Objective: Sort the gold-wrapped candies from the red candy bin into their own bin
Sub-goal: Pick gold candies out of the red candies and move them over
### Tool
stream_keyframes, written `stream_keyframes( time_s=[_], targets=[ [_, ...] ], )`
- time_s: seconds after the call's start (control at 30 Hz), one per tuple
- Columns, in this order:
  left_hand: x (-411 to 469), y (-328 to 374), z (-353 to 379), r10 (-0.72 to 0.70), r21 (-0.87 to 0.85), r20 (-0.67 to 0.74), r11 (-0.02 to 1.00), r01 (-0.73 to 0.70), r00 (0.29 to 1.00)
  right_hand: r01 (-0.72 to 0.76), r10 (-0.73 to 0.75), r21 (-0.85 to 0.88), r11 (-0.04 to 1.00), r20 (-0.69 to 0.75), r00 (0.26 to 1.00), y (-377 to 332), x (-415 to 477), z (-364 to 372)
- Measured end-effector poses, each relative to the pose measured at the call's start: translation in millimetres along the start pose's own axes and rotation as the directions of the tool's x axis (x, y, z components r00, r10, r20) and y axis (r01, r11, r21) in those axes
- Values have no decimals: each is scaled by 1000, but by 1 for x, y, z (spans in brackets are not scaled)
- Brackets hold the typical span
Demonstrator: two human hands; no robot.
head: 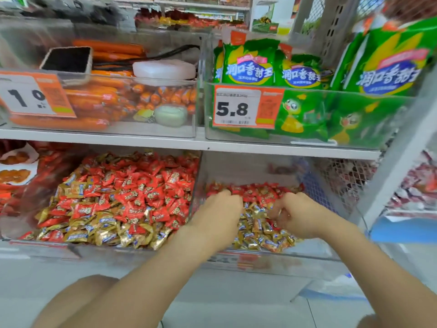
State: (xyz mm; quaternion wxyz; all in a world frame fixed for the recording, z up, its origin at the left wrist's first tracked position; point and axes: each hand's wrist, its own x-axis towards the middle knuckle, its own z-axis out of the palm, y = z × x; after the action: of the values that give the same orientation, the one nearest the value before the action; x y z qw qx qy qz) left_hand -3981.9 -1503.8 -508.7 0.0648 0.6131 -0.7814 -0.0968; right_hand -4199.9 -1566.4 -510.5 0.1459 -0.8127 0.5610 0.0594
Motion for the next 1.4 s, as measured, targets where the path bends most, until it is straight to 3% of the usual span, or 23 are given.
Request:
stream_keyframes(
  time_s=[0.1, 0.3, 0.47, 0.6, 0.73, 0.93, 1.2, 1.4],
  targets=[
    [17, 8, 6, -132, 122, 220, 987, 107, 967, -38, 40, 67, 997, -32, 999, 25, 2, 3],
    [55, -4, 38, -280, 153, 281, 957, 245, 918, 96, -86, 174, 980, -61, 994, 31, 21, 30],
    [66, -10, 52, -234, -9, 186, 971, 240, 954, 111, -99, 158, 981, -84, 992, 30, 31, 37],
    [70, -13, 57, -193, -235, 199, 942, 238, 961, 63, -32, 315, 947, -101, 994, 32, 28, 31],
    [73, -15, 56, -178, -343, 143, 914, 217, 974, 13, 101, 503, 864, -200, 975, 31, 23, 21],
    [74, -16, 61, -209, -332, 116, 913, 236, 971, -67, 230, 633, 771, -179, 956, 33, 27, 19],
    [72, -15, 65, -169, -327, 221, 915, 236, 961, -81, 230, 457, 886, -280, 932, 37, 50, 26],
    [74, -12, 67, -137, -369, 150, 911, 184, 979, -19, 101, 268, 963, -296, 950, 26, 71, 37]
  ],
)
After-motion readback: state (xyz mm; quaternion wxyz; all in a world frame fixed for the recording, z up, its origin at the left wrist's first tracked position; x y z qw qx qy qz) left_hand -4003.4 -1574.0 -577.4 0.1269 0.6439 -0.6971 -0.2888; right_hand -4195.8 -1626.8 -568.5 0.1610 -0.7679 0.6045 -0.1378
